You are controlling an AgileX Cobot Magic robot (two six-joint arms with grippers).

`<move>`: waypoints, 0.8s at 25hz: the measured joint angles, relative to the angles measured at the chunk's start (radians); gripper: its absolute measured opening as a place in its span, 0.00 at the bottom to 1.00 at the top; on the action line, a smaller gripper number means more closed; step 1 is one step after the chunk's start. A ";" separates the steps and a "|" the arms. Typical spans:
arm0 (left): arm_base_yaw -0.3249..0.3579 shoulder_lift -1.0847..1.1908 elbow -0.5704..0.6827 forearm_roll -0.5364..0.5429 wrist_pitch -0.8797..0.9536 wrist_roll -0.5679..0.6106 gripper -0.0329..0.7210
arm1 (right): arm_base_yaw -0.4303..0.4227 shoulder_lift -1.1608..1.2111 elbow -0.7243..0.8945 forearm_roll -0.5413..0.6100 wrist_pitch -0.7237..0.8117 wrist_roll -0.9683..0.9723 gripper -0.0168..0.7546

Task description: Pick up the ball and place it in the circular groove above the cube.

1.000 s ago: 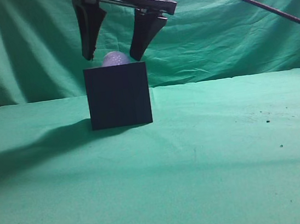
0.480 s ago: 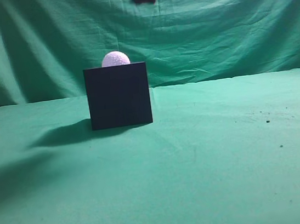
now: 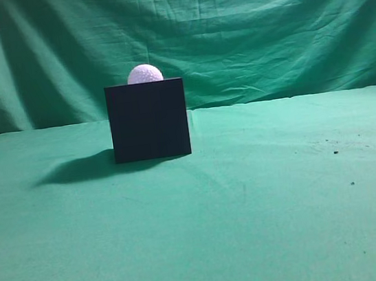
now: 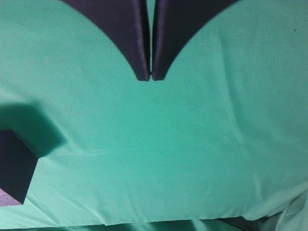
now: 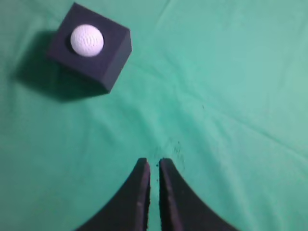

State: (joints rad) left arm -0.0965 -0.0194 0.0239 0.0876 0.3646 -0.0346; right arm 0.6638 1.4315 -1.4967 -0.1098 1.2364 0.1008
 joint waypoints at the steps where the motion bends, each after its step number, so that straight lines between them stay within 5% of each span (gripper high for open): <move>1: 0.000 0.000 0.000 0.000 0.000 0.000 0.04 | 0.000 -0.047 0.061 0.002 -0.019 0.002 0.08; 12: 0.000 0.000 0.000 0.000 0.000 0.000 0.04 | 0.000 -0.624 0.620 0.099 -0.322 0.013 0.08; 20: 0.000 0.000 0.000 0.000 0.000 0.000 0.04 | 0.000 -0.955 0.710 0.105 -0.315 -0.029 0.08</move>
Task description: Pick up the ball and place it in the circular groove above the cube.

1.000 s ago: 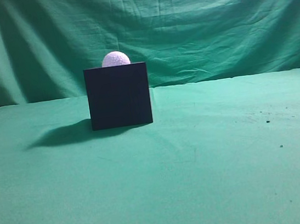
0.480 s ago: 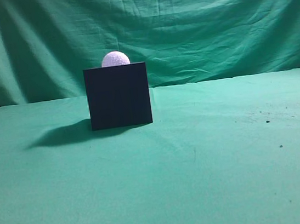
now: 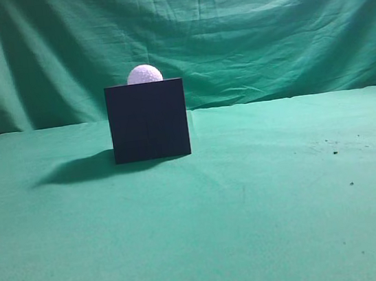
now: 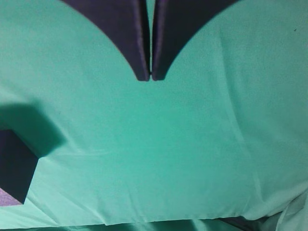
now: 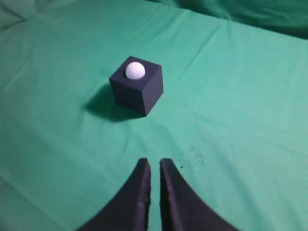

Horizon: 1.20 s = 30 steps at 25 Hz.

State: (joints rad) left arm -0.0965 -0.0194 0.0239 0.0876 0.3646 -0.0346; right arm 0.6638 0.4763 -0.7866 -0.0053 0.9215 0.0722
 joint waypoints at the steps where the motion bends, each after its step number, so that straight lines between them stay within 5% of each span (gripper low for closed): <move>1: 0.000 0.000 0.000 0.000 0.000 0.000 0.04 | 0.000 -0.023 0.000 0.000 0.002 -0.009 0.08; 8: 0.000 0.000 0.000 0.000 0.000 0.000 0.04 | -0.022 -0.123 0.061 -0.007 -0.043 -0.041 0.08; 21: 0.000 0.000 0.000 0.000 0.000 0.000 0.04 | -0.546 -0.399 0.580 -0.003 -0.477 -0.070 0.08; 30: 0.000 0.000 0.000 0.000 0.000 0.000 0.04 | -0.626 -0.486 0.796 0.002 -0.498 -0.074 0.08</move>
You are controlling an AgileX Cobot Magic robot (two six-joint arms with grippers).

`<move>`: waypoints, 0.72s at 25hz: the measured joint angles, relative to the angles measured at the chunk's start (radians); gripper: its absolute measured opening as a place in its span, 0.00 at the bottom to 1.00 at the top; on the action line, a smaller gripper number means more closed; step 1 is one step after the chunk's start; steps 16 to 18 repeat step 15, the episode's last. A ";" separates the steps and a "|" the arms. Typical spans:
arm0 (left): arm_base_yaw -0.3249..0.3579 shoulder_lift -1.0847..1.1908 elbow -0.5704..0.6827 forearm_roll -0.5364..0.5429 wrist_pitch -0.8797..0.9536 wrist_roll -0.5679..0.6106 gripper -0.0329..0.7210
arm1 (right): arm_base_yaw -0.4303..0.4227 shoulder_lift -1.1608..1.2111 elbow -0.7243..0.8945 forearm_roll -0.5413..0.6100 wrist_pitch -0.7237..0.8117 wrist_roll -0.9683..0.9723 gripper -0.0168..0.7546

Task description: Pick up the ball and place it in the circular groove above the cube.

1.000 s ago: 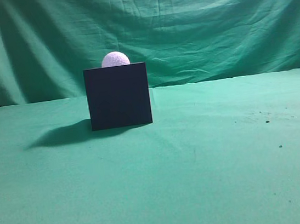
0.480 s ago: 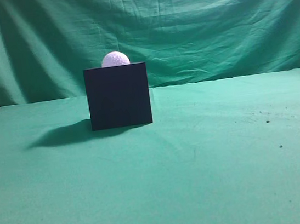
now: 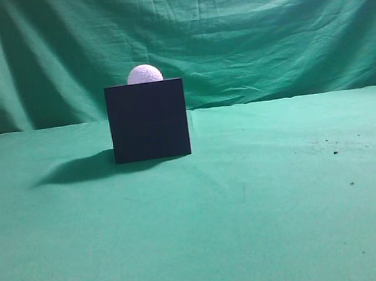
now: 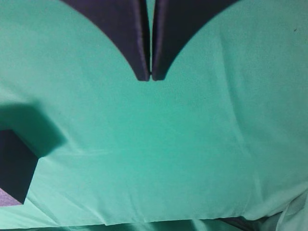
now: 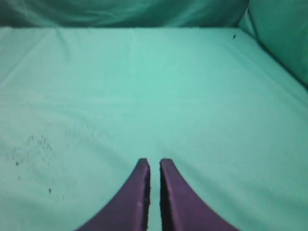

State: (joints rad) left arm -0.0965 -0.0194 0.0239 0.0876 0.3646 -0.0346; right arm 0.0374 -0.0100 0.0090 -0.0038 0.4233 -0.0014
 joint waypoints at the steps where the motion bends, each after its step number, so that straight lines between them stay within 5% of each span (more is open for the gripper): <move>1: 0.000 0.000 0.000 0.000 0.000 0.000 0.04 | 0.000 0.000 0.010 0.000 0.000 0.000 0.08; 18: 0.000 0.000 0.000 0.000 0.000 0.000 0.04 | 0.000 0.000 0.017 0.007 -0.026 0.000 0.08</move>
